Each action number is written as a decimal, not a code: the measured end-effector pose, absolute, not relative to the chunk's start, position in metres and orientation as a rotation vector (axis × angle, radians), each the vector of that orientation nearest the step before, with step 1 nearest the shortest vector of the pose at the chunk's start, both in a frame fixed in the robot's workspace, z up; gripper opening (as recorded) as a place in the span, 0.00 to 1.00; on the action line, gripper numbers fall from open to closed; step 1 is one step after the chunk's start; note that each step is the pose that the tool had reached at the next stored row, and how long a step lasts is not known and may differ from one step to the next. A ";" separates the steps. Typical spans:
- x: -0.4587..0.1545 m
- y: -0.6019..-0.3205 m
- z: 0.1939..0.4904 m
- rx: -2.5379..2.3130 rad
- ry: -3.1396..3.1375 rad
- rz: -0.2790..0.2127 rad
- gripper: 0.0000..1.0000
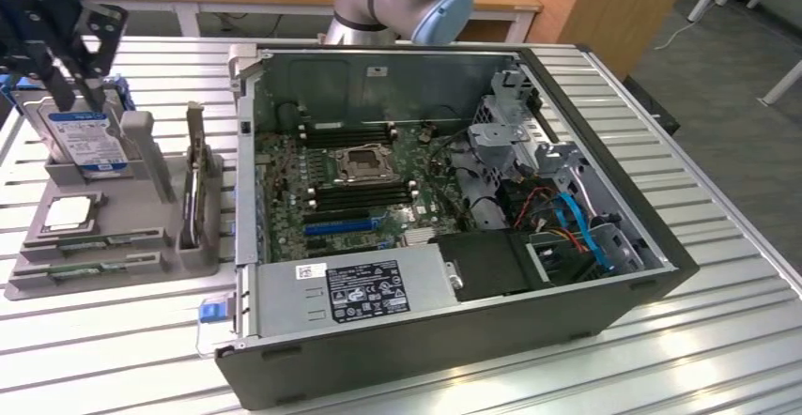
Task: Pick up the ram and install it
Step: 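Reach for the ram, then pick up the ram and move it above insertion slot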
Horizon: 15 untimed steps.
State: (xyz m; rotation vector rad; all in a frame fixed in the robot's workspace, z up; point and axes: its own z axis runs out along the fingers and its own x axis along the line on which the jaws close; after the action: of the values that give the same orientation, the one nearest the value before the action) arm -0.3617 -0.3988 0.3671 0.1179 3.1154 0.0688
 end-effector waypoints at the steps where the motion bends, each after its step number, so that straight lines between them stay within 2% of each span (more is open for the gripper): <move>1: -0.362 -0.399 0.367 0.118 3.115 0.069 0.32; 15: -0.362 -0.399 0.367 0.118 3.115 0.069 0.32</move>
State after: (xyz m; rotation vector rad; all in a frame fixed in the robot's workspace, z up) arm -0.3617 -0.3988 0.3672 0.1175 3.1153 0.0688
